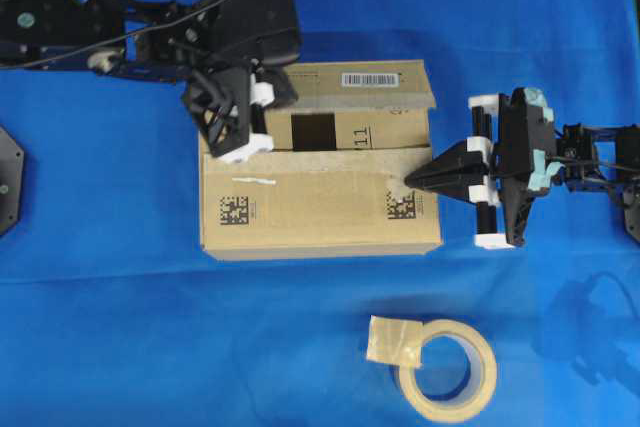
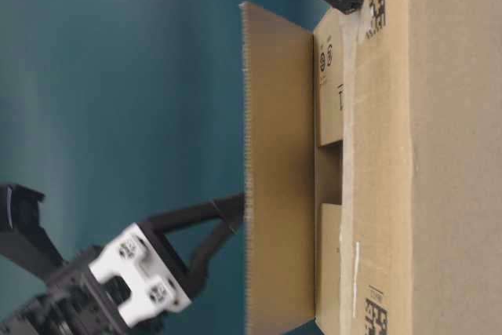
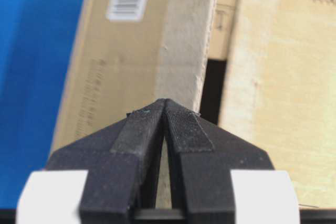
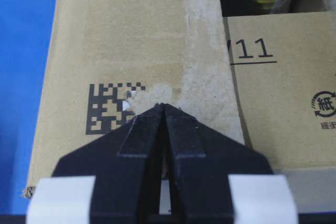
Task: Close the cardboard box.
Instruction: 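Fold the back flap forward with the left gripper onto the front flap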
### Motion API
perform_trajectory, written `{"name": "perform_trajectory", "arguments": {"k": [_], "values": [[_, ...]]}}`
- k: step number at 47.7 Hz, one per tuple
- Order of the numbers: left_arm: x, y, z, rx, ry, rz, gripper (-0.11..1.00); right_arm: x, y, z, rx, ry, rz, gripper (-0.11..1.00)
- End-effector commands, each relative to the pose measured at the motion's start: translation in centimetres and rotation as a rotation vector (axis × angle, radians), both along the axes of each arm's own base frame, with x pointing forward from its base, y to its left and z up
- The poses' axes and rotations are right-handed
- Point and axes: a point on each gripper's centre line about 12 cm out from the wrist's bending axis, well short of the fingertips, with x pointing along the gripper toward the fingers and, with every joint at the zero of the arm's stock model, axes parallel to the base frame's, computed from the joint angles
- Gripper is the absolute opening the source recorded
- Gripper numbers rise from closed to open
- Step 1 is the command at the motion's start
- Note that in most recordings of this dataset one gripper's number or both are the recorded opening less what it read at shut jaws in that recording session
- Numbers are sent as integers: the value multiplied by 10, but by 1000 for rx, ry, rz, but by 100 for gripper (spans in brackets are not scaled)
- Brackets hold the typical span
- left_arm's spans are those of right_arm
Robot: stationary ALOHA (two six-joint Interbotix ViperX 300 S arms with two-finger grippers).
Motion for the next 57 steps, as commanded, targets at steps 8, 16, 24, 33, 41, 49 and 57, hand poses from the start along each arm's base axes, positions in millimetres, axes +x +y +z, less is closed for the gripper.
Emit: {"name": "perform_trajectory", "arguments": {"k": [8, 16, 24, 33, 41, 49, 57], "values": [[-12, -20, -24, -35, -120, 6, 0, 2, -4, 5, -1, -17, -13, 0], [-21, -25, -46, -68, -160, 34, 0, 2, -4, 4, -1, -14, -15, 0], [-27, -26, -51, -96, -180, 59, 0, 2, -8, 5, -2, -20, -26, 0], [-28, -26, -51, -94, -184, 58, 0, 5, -17, 9, -5, -50, -58, 0], [-28, -26, -52, -93, -184, 57, 0, 5, -26, 10, -7, -59, -89, 0], [-28, -26, -52, -93, -184, 57, 0, 4, -31, 10, -8, -57, -107, 0], [-29, -26, -52, -93, -181, 57, 0, 3, -35, 9, -7, -51, -120, 0]]}}
